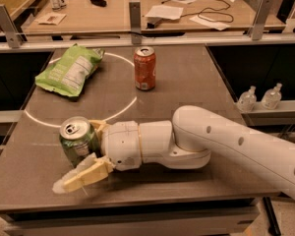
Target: Knock green can over
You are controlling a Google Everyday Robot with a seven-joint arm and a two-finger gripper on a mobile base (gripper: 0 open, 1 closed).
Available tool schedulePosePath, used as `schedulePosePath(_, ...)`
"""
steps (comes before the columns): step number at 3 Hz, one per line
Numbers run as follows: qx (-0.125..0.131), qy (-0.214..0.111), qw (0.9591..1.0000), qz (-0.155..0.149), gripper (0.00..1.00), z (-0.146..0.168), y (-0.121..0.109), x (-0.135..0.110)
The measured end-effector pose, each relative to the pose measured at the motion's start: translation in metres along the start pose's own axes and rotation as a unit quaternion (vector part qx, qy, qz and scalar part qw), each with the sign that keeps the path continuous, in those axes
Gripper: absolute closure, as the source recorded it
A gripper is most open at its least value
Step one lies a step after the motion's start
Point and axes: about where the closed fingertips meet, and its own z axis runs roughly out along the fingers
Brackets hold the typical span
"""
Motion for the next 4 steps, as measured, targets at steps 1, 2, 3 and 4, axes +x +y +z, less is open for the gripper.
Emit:
schedulePosePath(1, -0.011, -0.015, 0.9997, -0.015, 0.41, 0.005, -0.007, -0.002)
schedulePosePath(2, -0.029, -0.014, 0.9991, -0.029, 0.65, 0.006, -0.008, -0.004)
schedulePosePath(3, -0.054, -0.002, 0.9970, -0.056, 0.88, 0.000, -0.017, -0.020)
schedulePosePath(4, -0.078, 0.016, 0.9925, -0.093, 1.00, -0.015, -0.031, -0.048)
